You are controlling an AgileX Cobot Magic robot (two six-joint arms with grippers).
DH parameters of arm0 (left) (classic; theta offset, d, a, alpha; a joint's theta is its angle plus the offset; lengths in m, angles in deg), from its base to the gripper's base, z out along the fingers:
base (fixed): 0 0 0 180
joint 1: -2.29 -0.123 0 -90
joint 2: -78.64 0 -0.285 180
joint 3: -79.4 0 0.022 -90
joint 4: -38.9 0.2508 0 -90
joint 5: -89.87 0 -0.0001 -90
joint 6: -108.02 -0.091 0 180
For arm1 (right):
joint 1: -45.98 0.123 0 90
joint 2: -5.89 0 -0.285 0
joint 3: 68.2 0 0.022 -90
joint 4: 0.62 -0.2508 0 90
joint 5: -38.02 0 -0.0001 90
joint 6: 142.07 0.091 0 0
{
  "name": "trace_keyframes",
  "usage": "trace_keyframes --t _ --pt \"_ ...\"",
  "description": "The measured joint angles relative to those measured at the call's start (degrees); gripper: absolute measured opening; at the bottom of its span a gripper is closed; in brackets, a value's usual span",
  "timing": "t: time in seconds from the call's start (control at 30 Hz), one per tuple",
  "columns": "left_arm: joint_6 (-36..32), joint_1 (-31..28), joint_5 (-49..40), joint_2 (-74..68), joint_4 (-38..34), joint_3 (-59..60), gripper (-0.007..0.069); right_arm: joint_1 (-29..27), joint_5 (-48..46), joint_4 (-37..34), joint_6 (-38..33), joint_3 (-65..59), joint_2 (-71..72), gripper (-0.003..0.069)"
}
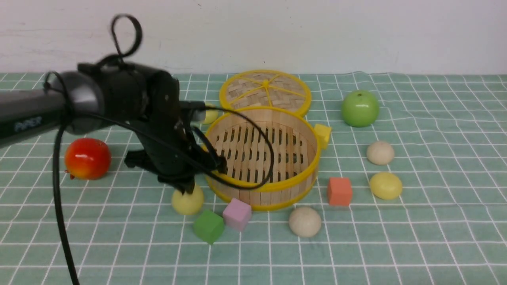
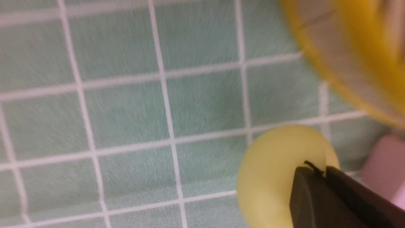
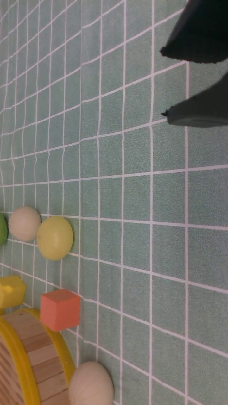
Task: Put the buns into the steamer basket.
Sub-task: Use the left arm to put the steamed stuffed bun into the steamer
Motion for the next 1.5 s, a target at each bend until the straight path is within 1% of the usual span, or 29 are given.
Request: trace_keyframes --t 0.2,0.33,0.47,0.5,0.53,0.63,0.83,1.0,1.23,1.37,1.43,1.5 --pt "0.00 0.00 -0.42 1.98 -0.52 -5.03 -0.0013 0.00 0.00 0.00 0.00 0.00 0.00 0.0240" --pt "-1.23 0.00 -0.11 1.98 -3.03 -6.68 -0.0013 0.00 0.00 0.00 0.00 0.00 0.00 0.0240" --pt "-4.21 0.00 1.75 1.60 -8.90 -8.46 -0.0013 0.00 0.00 0.00 0.00 0.00 0.00 0.0240" --pt "-4.21 0.00 1.90 1.60 -8.90 -8.51 -0.0013 0.00 0.00 0.00 0.00 0.00 0.00 0.0240" --pt "-5.26 0.00 2.92 1.26 -11.00 -9.16 -0.0013 0.00 0.00 0.00 0.00 0.00 0.00 0.0240" --pt "-6.53 0.00 4.05 0.16 -12.93 -10.33 -0.0013 0.00 0.00 0.00 0.00 0.00 0.00 0.0240" --pt "-7.15 0.00 4.89 -3.37 -14.22 -11.16 -0.0013 0.00 0.00 0.00 0.00 0.00 0.00 0.0240" --pt "-7.35 0.00 7.91 -7.66 -14.69 -11.22 -0.0013 0.00 0.00 0.00 0.00 0.00 0.00 0.0240" --pt "-7.47 0.00 8.29 -9.88 -15.38 -11.22 -0.0011 0.00 0.00 0.00 0.00 0.00 0.00 0.0240" --pt "-7.47 0.00 8.39 -9.96 -16.51 -11.22 0.0018 0.00 0.00 0.00 0.00 0.00 0.00 0.0240" --pt "-7.47 0.00 8.12 -9.96 -16.80 -11.28 0.0053 0.00 0.00 0.00 0.00 0.00 0.00 0.0240" --pt "-7.34 0.00 7.46 -9.96 -16.90 -11.74 0.0109 0.00 0.00 0.00 -0.05 0.00 0.00 0.0240"
